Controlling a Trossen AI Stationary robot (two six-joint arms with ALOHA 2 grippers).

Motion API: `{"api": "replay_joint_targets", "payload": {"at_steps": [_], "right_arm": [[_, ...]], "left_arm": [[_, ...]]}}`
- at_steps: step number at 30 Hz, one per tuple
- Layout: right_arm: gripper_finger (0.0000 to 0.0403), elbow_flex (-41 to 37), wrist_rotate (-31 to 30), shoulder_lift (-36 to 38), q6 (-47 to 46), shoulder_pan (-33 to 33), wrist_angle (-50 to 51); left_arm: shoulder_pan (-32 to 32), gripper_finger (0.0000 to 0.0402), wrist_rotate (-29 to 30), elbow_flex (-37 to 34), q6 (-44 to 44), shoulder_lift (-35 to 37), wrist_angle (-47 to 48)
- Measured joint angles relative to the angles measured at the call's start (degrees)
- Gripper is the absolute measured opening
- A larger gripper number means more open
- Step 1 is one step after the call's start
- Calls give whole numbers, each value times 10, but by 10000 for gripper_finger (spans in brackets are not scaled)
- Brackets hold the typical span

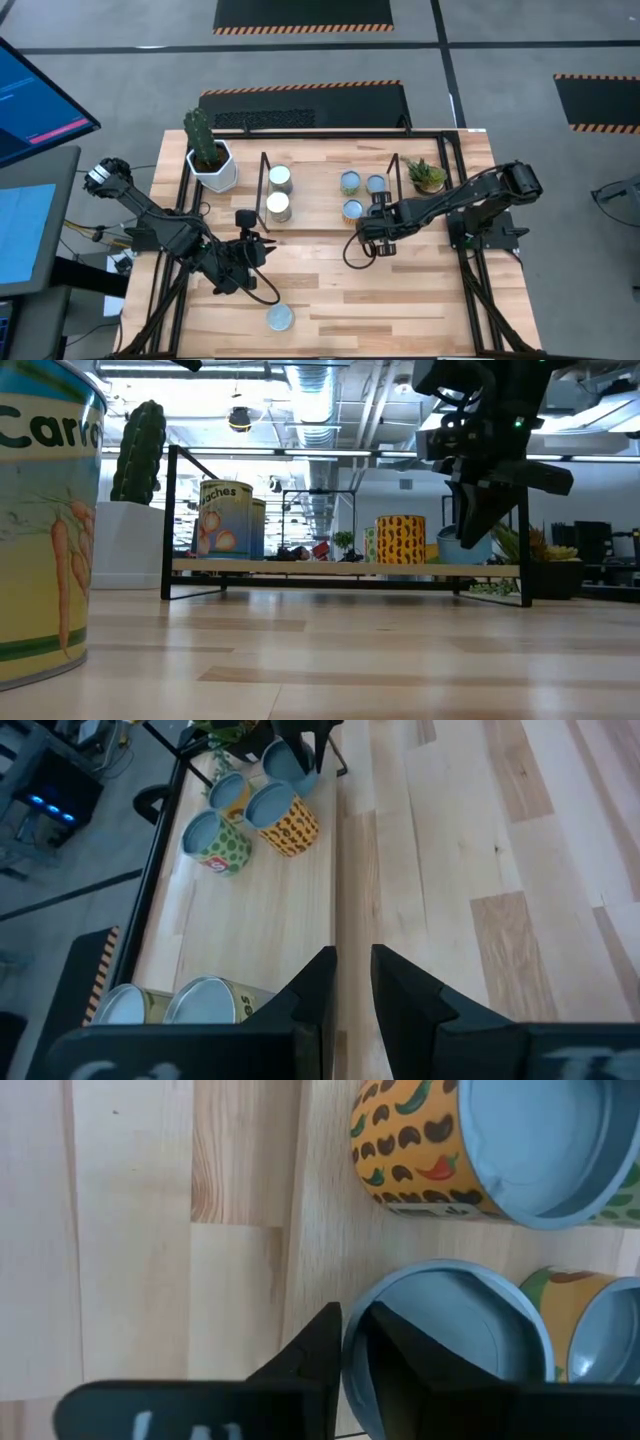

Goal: Pick and place cans onto a shelf
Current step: Put the canned tuna on the shelf

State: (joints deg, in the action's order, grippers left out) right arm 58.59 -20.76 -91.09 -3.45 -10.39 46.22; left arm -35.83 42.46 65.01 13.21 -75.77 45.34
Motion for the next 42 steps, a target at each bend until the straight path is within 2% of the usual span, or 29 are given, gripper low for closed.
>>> {"api": "replay_joint_targets", "payload": {"at_steps": [21,27,42], "right_arm": [[67,0,-10,0,3,0,0],[70,0,-15,0,-24,0,0],[158,0,-19,0,-21,0,1]], "left_arm": [[0,52,0,0,0,0,0],[0,52,0,0,0,0,0],[0,52,0,0,0,0,0]]}}
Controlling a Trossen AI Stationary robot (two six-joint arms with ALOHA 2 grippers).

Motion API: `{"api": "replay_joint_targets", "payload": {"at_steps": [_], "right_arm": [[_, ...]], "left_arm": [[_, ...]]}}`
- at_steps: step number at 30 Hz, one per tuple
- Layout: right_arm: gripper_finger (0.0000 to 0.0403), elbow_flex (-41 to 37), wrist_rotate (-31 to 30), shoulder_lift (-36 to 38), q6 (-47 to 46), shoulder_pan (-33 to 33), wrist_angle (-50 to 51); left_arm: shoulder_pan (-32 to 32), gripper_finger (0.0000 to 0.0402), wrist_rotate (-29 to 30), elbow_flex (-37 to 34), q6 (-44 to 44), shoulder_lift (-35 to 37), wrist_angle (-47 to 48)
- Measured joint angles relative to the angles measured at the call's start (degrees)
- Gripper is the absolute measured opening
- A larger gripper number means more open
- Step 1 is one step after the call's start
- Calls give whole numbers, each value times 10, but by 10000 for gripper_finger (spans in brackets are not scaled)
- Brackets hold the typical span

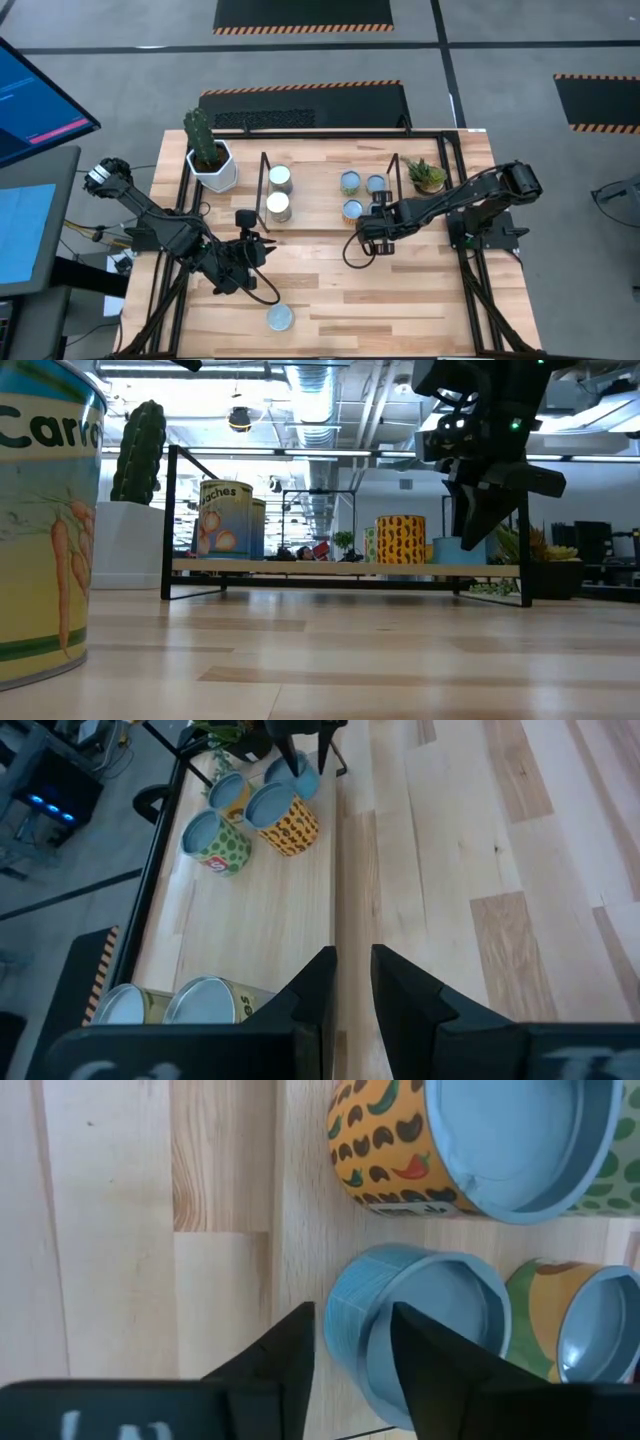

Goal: Pick and place cans onto a shelf
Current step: Put the canned tuna on the shelf, then put the canned carrots on the shelf

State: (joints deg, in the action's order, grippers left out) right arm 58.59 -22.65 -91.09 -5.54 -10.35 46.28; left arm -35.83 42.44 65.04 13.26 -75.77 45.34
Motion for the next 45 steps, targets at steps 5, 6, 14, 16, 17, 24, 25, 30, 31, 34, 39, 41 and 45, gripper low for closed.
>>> {"api": "replay_joint_targets", "payload": {"at_steps": [5,6,14,16,17,24,25,30,31,34,39,41,45], "right_arm": [[167,9,-9,0,0,0,13],[167,16,-15,0,0,0,22],[154,115,-25,0,-31,-8,124],[151,142,-20,0,-66,-14,160],[149,153,-15,0,-88,-17,178],[139,168,56,1,-180,-42,207],[138,163,67,-1,-181,-47,195],[129,150,101,-20,-240,-78,136],[127,150,109,-24,-252,-88,120],[122,150,137,-32,-275,-123,80],[118,150,138,-39,-319,-190,51],[118,150,124,-38,-346,-214,49],[118,150,83,-39,-407,-257,48]], "left_arm": [[0,52,0,0,0,0,0],[0,52,0,0,0,0,0],[0,52,0,0,0,0,0],[0,52,0,0,0,0,2],[0,52,0,0,0,0,3],[0,52,0,0,-1,0,2],[0,52,0,0,-2,0,2],[0,52,0,0,-1,0,2],[0,52,-1,0,-1,0,2],[0,52,-29,0,4,0,-7],[0,52,-186,0,41,-2,-54],[-3,52,-236,0,56,-4,-74],[-5,56,-249,1,91,-14,-97]]}}
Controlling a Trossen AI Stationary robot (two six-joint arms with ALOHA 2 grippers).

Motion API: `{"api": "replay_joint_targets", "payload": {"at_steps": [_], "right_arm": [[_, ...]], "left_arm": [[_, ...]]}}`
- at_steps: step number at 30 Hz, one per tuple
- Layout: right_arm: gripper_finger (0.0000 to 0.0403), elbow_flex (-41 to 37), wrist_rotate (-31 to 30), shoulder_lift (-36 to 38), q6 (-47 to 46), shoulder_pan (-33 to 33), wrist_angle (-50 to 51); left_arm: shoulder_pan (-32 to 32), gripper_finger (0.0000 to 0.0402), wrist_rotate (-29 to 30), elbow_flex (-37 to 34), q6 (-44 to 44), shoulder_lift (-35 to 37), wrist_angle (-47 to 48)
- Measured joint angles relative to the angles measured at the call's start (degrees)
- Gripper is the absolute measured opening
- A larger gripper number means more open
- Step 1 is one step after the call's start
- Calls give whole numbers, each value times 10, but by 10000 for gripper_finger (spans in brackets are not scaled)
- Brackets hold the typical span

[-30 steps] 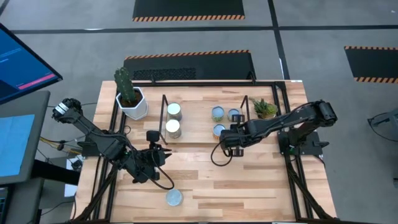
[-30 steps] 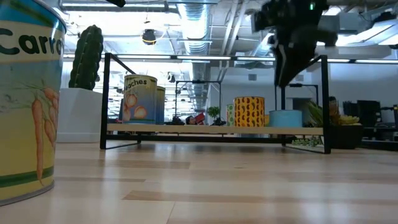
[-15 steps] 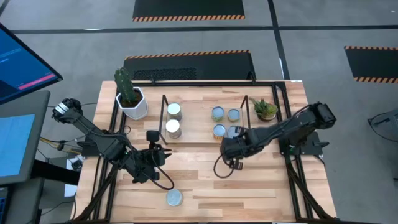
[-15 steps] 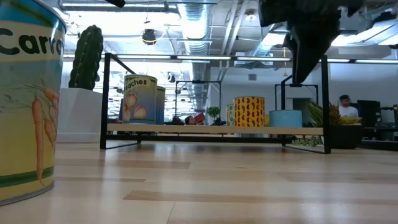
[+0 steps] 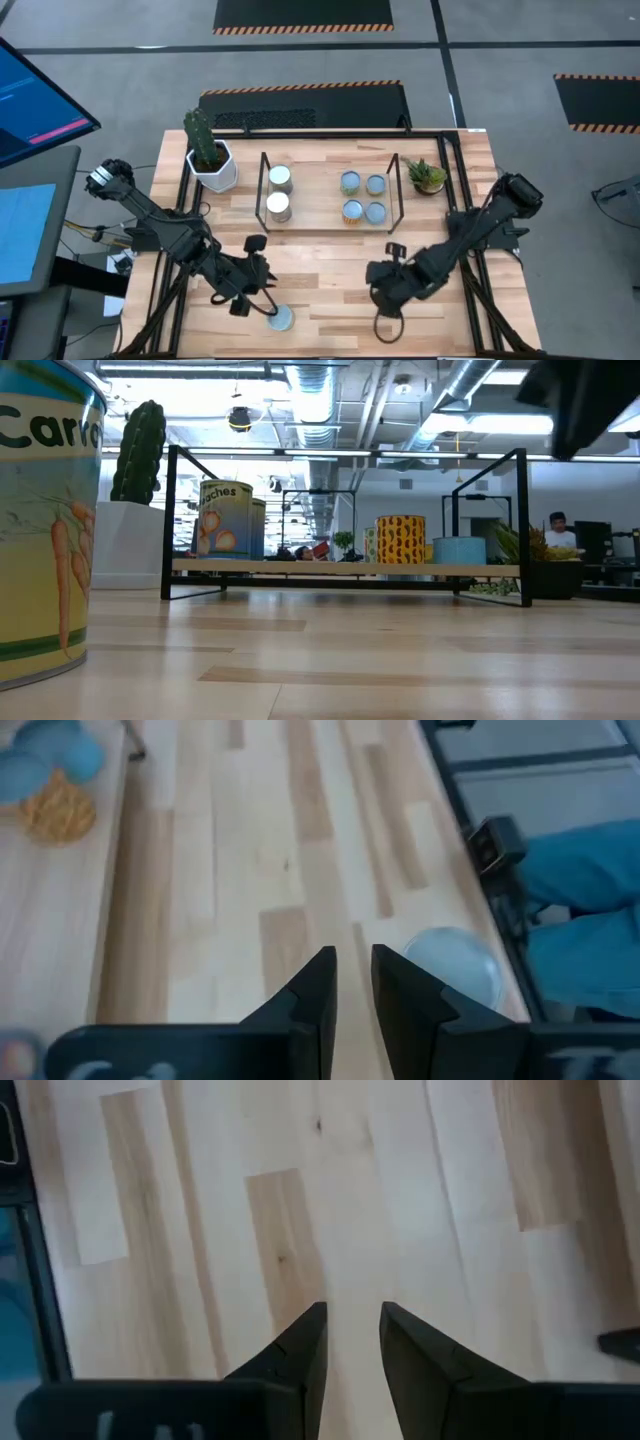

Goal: Pick and place cans onto a shelf
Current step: Put the canned carrots on the shelf

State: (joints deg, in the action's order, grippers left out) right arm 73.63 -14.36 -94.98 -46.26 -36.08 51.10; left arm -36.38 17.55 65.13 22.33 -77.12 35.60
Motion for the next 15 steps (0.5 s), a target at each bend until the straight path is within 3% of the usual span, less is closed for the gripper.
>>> {"api": "replay_joint_targets", "payload": {"at_steps": [7,15], "right_arm": [[118,0,-36,0,-72,-54,-3],[118,0,-39,0,-79,-71,-6]], "left_arm": [[0,81,-15,0,44,-58,-1],[4,106,-89,0,87,-135,-3]]}}
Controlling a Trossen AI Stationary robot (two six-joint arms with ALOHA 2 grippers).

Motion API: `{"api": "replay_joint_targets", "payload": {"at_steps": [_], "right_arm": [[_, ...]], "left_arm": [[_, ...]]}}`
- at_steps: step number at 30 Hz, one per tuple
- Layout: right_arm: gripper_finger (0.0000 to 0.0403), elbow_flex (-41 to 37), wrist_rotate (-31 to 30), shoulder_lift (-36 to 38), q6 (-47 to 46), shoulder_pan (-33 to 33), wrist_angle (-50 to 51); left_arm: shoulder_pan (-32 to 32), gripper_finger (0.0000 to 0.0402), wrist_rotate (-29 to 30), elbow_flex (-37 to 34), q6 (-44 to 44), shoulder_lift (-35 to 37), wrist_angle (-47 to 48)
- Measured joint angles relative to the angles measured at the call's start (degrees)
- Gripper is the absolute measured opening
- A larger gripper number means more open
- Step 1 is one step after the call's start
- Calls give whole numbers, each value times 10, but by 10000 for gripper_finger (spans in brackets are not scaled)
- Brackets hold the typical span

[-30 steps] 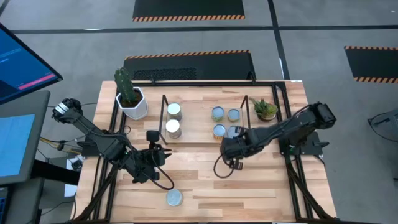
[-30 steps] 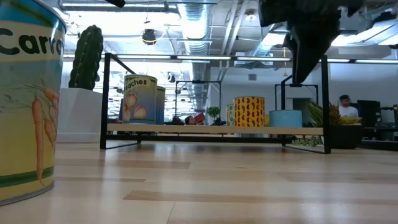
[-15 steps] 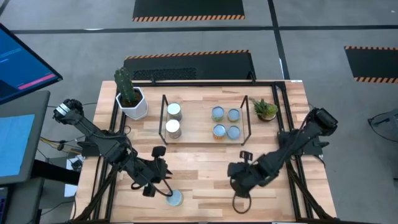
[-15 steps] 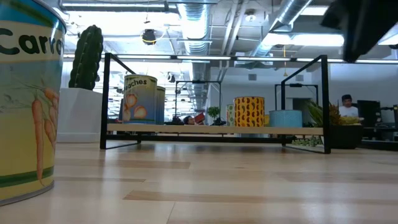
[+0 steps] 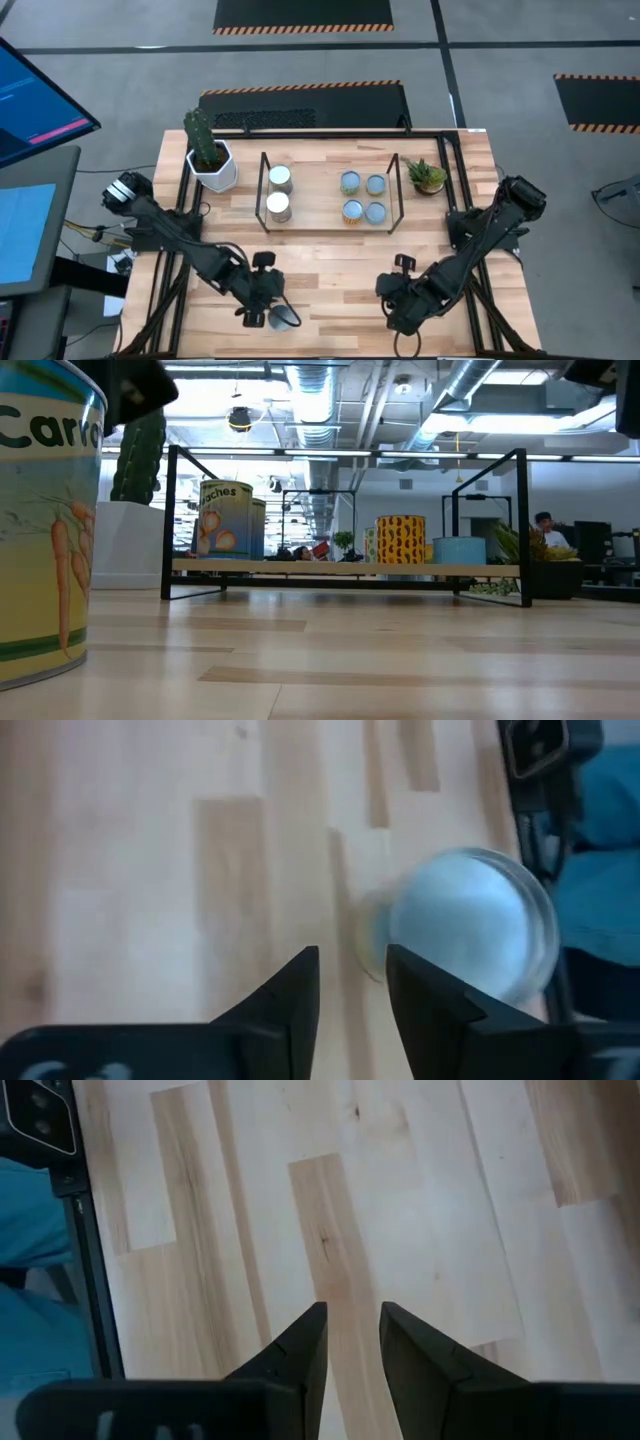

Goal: Pick and place cans onto a shelf
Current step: Put the canned carrots on the shelf

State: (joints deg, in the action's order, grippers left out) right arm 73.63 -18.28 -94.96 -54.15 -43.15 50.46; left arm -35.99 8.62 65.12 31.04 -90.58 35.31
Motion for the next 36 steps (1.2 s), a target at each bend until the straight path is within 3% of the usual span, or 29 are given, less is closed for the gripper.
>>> {"api": "replay_joint_targets", "payload": {"at_steps": [4,26,29,33,36], "right_arm": [[118,0,0,0,0,0,0],[118,0,0,0,2,1,3],[118,0,0,0,2,1,2],[118,0,1,0,2,1,2],[118,0,1,0,2,1,2]], "left_arm": [[0,108,-38,0,25,-14,-8],[-2,106,-62,2,54,-48,-50],[0,85,-58,2,52,-48,-51],[9,20,-55,2,65,-49,-58],[17,6,-69,1,71,-49,-62]]}}
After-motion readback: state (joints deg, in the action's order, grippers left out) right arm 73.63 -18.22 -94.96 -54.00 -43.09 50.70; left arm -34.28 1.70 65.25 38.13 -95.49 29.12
